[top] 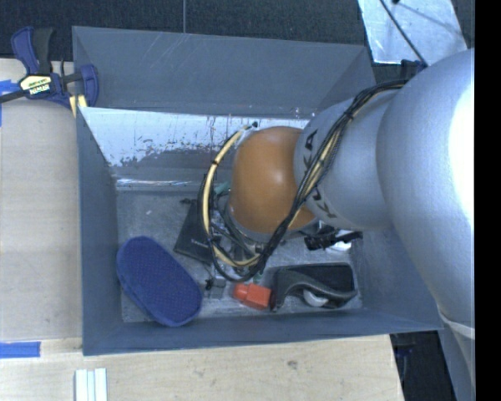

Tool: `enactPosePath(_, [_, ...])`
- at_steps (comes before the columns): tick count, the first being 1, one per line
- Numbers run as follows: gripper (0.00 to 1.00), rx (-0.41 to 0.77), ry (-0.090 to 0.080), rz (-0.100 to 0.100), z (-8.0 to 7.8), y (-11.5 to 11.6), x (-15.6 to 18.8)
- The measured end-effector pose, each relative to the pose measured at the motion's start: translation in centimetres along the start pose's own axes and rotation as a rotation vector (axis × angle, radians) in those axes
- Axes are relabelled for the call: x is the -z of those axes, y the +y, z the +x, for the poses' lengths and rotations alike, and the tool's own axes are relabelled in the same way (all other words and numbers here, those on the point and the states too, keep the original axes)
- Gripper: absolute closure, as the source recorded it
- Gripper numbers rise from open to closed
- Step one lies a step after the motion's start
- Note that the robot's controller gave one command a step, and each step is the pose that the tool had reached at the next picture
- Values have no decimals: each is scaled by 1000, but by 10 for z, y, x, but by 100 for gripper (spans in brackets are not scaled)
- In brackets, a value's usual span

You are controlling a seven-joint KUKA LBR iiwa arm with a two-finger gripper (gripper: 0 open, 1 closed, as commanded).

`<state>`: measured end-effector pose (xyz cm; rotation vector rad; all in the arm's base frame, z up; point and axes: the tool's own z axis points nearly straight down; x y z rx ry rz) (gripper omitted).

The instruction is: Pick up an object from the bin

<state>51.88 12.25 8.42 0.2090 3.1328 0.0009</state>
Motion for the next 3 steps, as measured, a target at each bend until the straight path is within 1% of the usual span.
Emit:
enactPosePath(1, [0,-99,-3,0,-50,5,-14])
enactPosePath(2, [100,-101,-4,-1,-50,5,-13])
enactPosePath(3, [100,-50,-10,-3,-62,-3,153])
